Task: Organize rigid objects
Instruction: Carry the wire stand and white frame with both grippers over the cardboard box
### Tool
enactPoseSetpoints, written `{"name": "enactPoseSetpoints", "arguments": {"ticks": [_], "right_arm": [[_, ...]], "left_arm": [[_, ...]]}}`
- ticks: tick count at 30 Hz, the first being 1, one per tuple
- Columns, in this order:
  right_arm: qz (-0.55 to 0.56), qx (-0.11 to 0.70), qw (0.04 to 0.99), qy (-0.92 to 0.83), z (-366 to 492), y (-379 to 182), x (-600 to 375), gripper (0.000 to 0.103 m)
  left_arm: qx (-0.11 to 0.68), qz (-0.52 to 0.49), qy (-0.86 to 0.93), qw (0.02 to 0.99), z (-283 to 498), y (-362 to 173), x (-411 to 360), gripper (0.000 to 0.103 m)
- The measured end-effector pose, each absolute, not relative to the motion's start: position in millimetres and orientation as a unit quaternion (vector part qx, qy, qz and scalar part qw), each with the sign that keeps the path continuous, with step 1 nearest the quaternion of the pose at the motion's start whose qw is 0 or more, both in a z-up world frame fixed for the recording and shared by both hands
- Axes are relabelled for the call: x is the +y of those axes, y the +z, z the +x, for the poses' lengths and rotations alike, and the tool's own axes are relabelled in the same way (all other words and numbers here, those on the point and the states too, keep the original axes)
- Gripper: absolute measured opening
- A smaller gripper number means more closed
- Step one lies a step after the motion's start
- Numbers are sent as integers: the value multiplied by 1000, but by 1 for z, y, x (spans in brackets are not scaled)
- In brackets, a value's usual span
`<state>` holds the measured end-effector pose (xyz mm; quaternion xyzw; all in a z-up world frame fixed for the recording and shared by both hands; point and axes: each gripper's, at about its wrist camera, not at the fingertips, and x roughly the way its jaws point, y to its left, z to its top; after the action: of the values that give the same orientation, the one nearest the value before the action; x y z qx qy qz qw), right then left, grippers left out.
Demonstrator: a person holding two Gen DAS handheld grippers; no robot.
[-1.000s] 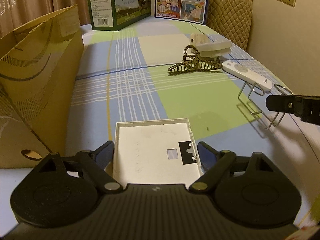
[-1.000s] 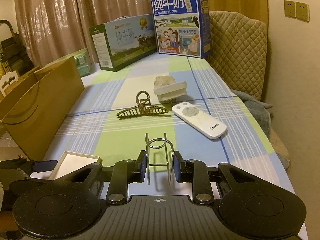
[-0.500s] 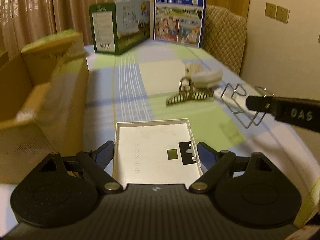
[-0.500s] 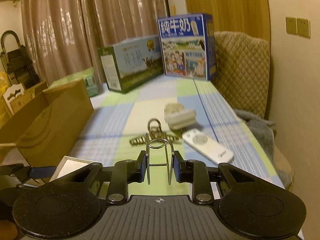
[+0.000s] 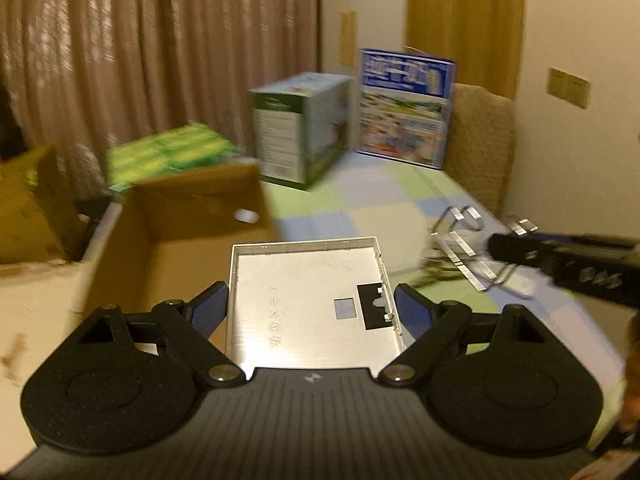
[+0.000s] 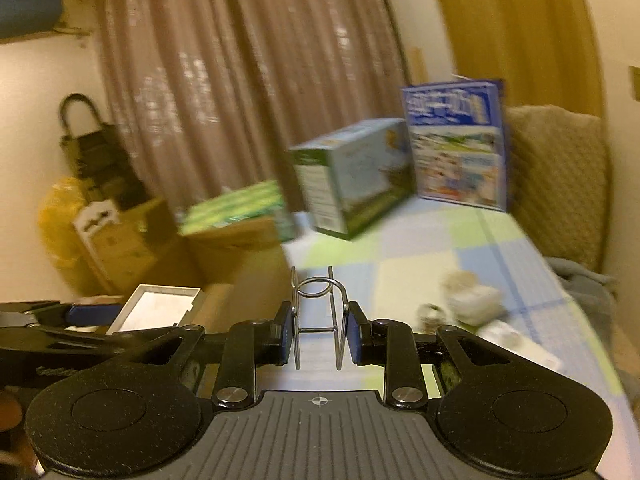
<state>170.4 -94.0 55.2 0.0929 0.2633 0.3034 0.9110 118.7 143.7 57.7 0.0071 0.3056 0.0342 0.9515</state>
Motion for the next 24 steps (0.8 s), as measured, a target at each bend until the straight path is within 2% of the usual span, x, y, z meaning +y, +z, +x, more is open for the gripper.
{"name": "enactPoseSetpoints", "arguments": {"ticks": [5, 11, 24], "right_arm": [[79, 256, 896, 354, 172, 78, -38, 24], [61, 270, 879, 387, 183, 78, 19, 24], [47, 308, 866, 390, 205, 41, 64, 24]], "left_arm": [[318, 15, 90, 944, 118, 66, 208, 86], [340, 1, 100, 935, 123, 54, 259, 86], [374, -12, 74, 924, 138, 17, 287, 87]]}}
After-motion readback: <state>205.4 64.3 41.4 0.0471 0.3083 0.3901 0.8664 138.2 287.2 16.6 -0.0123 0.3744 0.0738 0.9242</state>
